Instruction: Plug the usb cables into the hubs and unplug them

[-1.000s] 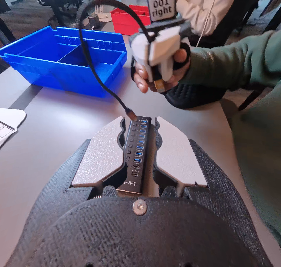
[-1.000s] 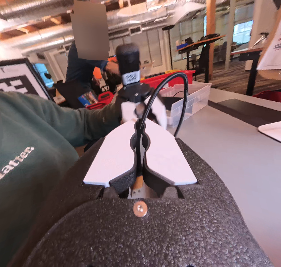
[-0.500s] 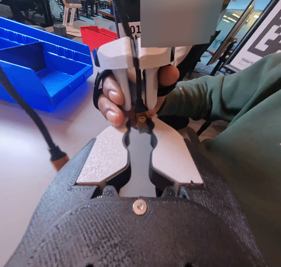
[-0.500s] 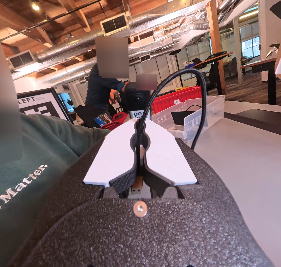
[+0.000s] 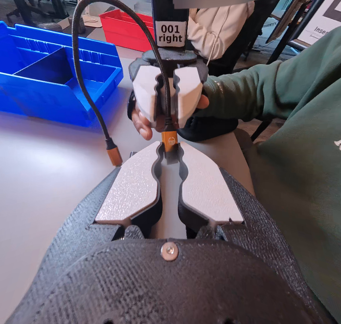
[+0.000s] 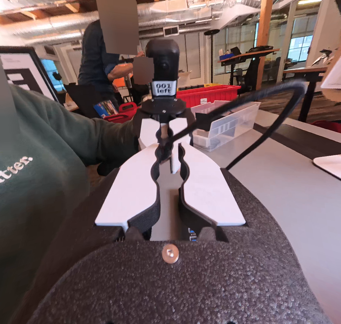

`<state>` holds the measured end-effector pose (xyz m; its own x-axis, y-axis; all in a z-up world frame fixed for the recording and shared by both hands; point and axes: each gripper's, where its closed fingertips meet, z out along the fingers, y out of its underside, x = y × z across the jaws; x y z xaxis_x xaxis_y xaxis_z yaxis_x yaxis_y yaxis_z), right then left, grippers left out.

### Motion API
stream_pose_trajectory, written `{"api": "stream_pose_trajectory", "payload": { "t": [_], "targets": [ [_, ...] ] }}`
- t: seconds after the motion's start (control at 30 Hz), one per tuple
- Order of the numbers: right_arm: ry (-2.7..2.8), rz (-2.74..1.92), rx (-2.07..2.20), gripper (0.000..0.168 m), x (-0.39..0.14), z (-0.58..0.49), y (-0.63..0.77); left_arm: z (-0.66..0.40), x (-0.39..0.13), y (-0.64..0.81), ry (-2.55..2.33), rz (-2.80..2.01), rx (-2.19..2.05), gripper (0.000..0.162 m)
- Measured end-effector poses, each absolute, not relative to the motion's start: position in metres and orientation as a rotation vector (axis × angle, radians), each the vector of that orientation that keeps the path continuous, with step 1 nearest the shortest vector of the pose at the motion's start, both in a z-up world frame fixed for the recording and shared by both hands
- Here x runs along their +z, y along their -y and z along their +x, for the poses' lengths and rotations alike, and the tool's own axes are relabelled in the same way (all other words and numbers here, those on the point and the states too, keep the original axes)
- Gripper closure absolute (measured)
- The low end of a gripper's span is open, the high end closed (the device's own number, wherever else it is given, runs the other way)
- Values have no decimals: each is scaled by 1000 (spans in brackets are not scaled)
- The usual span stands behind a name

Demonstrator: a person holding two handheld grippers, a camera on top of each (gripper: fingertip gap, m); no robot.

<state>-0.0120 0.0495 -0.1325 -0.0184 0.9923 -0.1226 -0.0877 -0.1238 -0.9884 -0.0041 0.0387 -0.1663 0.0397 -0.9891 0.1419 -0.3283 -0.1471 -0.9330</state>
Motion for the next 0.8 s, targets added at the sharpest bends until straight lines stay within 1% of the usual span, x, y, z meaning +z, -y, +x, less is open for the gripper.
{"api": "stream_pose_trajectory", "payload": {
  "t": [0.23, 0.5, 0.8],
  "targets": [
    [1257, -1169, 1366, 153, -145, -27, -25, -9, -170, -16, -1442, -1546, -1367, 148],
    [1317, -1108, 1424, 153, -139, -25, -10, -9, -161, 2, -1410, -1480, -1690, 148],
    [1302, -1085, 1505, 153, -132, -21, -5, -10, -152, 8, -1387, -1426, -1777, 148]
  ]
}}
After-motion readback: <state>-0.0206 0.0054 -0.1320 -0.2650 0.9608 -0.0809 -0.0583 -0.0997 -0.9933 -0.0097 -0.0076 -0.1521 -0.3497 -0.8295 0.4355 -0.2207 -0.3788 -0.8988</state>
